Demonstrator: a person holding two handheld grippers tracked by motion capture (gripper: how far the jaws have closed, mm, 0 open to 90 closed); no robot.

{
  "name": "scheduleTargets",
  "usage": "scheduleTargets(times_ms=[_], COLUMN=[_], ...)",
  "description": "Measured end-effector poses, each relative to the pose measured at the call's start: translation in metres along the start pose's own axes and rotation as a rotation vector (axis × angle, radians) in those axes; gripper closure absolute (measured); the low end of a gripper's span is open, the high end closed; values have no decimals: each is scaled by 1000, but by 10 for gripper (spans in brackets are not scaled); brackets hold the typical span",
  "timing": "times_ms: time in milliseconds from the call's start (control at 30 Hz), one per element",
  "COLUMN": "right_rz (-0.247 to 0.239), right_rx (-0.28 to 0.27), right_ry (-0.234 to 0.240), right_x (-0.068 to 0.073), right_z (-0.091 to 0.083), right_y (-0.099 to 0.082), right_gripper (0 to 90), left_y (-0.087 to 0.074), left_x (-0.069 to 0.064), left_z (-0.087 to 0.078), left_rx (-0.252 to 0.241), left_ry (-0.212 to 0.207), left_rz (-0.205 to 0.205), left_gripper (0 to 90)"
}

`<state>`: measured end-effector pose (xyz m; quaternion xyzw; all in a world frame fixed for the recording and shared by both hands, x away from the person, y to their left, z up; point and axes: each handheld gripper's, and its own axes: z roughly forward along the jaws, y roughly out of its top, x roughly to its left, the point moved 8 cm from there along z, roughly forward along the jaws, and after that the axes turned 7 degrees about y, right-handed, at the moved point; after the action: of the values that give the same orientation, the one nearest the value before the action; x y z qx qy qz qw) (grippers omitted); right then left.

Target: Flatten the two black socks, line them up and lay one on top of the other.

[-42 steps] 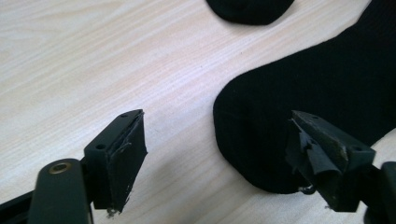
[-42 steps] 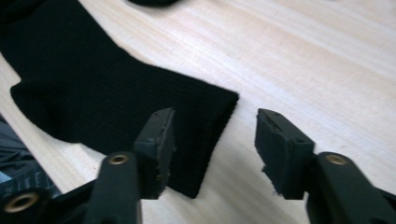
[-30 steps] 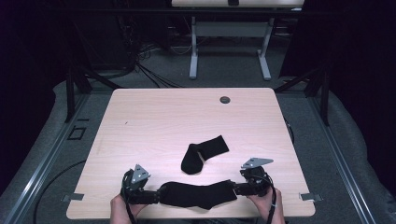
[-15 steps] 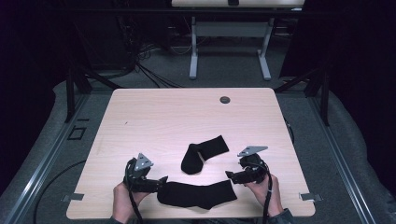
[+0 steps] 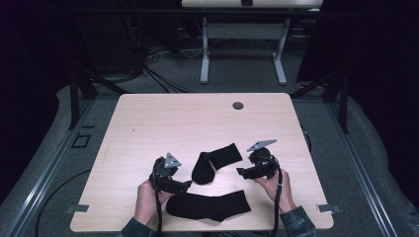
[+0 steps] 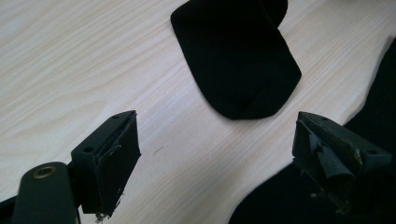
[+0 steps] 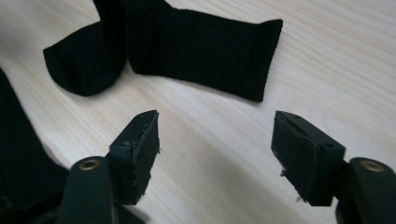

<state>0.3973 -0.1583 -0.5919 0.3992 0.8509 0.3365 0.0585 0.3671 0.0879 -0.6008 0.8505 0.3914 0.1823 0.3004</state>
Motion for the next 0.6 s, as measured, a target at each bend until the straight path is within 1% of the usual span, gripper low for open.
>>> scheduleTargets(times_ms=[33,67,133,167,200,267,300,333,367,400,433,467,500,533,567,600], right_rz=[2,0,-3,15,15,32,43,57,60,70,70,75,68,85,86,86], right_rx=[7,15,17,18,18,10,16,7,28,18,18,1,17,18,27,27], right_ry=[-4,-7,-12,-2,-2,-4,-4,-12,-10,-9,-9,-18,-30,-24,-26,-26], right_x=[-2,-3,-5,-9,-9,-13,-16,-23,-26,-28,-28,-30,-33,-35,-36,-36], right_z=[1,3,5,11,11,17,20,27,29,33,33,36,38,46,48,48], right_y=[2,4,6,9,9,13,15,20,20,23,23,26,26,27,26,26], right_gripper=[357,370,378,403,403,421,425,438,440,448,448,463,469,481,493,493], left_y=[2,3,5,7,9,12,14,15,18,18,19,20,20,20,20,20], left_x=[-2,-3,-5,-7,-9,-12,-14,-16,-18,-18,-19,-20,-21,-23,-23,-24], left_z=[3,6,8,11,13,18,21,24,30,30,33,36,39,45,45,48], left_rx=[1,5,10,13,15,25,29,36,50,50,59,66,79,101,101,110], left_ry=[-6,-13,-20,-20,-23,-25,-27,-34,-37,-37,-38,-41,-38,-39,-39,-36], left_rz=[-4,1,0,8,15,25,29,32,33,33,39,46,54,66,66,72], left_gripper=[149,152,157,160,160,175,183,217,237,254,254,271,294,332,354,354])
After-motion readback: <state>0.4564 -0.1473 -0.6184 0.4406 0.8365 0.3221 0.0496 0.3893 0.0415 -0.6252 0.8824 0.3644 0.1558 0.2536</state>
